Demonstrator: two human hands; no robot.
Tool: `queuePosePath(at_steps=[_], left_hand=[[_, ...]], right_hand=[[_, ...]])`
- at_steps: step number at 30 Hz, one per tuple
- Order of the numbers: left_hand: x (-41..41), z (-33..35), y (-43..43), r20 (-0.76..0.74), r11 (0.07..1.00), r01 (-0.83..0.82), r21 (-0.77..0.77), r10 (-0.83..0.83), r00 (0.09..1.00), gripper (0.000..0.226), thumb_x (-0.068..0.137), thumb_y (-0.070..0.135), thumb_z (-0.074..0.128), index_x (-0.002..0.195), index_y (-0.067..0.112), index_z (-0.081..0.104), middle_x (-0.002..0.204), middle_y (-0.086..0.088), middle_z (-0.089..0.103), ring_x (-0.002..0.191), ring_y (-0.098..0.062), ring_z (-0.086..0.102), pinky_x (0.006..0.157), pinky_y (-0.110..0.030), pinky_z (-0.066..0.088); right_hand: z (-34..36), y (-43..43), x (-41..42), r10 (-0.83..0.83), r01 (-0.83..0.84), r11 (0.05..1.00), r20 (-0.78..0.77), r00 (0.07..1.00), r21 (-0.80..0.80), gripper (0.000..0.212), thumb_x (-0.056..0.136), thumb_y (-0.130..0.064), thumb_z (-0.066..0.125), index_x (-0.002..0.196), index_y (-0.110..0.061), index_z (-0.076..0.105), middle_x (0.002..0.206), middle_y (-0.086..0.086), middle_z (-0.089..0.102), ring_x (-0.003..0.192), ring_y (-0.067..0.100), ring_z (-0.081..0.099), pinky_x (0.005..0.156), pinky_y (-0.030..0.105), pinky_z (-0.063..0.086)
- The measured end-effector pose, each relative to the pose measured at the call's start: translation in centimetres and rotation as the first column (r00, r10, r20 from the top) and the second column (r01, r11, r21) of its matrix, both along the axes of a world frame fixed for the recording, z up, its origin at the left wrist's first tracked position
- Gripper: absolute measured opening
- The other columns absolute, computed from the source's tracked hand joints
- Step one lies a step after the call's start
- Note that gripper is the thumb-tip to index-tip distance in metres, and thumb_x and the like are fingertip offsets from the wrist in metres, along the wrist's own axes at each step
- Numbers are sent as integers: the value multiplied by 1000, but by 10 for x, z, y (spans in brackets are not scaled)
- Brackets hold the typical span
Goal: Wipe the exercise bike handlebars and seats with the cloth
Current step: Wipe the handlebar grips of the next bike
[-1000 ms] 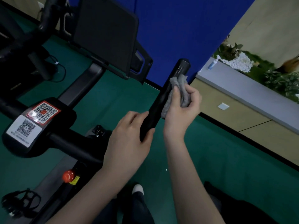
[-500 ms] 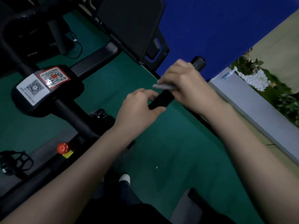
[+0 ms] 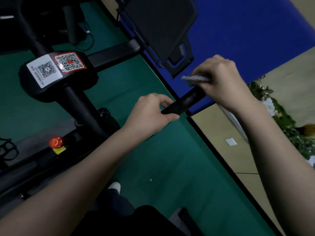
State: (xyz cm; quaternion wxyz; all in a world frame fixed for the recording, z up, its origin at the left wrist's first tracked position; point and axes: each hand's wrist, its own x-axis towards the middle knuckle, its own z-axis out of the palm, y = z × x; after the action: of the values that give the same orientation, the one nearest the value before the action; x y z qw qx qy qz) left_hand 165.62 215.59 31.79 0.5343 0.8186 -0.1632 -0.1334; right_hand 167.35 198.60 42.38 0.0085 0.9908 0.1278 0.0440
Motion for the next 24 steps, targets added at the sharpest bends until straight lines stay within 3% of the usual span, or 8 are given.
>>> queuePosePath(at_steps=[5,10,13,17,21,24], left_hand=[[0,1,0,-4,1000,4,4,-4,1000,26,75,35,77,99,34,69,81,23,55,70,11,47,62,-5,33],[-1,0,1,-8,1000,14,-12,-15,1000,28,75,35,77,102,32,69,91,18,60,74,10,48,63,-7,35],[-1,0,1,-7,1000,16,-11,-16,1000,28,76,35,77,102,32,69,92,18,59,75,10,48,64,-10,36],[-1,1,1,-14,1000,18,-7,-18,1000,27,75,35,77,101,33,68,90,18,58,76,7,50,64,-12,39],[-2,2,2,3,1000,29,5,-29,1000,26,76,36,76,100,33,68,90,16,58,75,4,51,64,-16,37],[-3,2,3,7,1000,28,12,-28,1000,26,75,35,76,100,32,69,90,16,57,74,5,51,61,-9,35]], right_hand=[[13,0,10,46,-44,999,-224,974,14,27,75,-34,75,91,-12,72,85,-3,60,92,16,52,85,34,38],[18,-10,19,57,-59,998,-214,975,-4,19,80,-27,74,91,-11,74,85,-1,59,86,13,52,72,25,36],[27,-18,29,-33,35,999,-204,978,9,17,81,-30,73,88,-14,74,81,-3,64,76,4,55,63,18,37],[24,-7,41,-28,23,1000,-458,889,-16,10,78,-35,74,82,-26,73,78,-16,69,78,-5,61,62,9,41],[23,0,57,-39,-25,996,-673,738,-85,3,80,-35,72,83,-33,72,79,-15,71,73,-10,60,70,16,44],[32,-12,68,-72,-5,993,-661,747,-114,8,83,-31,70,90,-29,74,84,-12,72,80,-5,62,81,30,50]])
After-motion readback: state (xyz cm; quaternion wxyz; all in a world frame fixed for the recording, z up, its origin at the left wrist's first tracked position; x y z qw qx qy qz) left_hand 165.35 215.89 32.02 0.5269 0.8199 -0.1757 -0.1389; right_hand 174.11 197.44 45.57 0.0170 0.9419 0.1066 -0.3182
